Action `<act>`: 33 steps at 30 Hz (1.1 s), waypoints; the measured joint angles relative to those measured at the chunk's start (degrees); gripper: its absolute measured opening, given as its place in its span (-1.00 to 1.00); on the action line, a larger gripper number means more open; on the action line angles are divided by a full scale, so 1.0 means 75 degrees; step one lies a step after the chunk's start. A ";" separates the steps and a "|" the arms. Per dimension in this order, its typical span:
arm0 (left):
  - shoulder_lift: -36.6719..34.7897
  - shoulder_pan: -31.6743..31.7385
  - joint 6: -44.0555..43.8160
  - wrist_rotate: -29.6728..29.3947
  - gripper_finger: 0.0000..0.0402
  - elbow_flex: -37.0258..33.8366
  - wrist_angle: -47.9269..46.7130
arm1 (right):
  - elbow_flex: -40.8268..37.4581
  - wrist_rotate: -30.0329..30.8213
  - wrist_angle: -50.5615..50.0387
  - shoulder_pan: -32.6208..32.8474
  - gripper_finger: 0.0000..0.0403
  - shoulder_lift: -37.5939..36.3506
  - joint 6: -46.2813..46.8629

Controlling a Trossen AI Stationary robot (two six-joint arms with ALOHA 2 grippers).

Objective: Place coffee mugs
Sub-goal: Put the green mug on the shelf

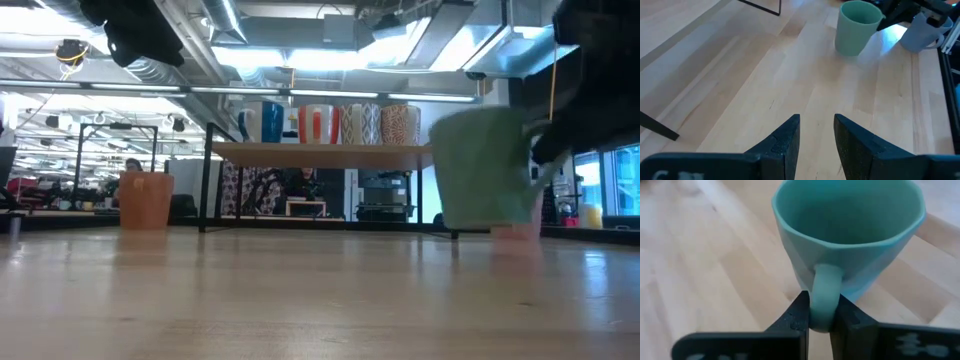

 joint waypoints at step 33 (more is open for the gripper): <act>-0.0534 -0.0003 0.0784 0.0425 -0.43 0.0006 -0.0003 | 0.2479 -0.0057 -0.1575 -0.3904 -0.89 -0.2090 -0.3816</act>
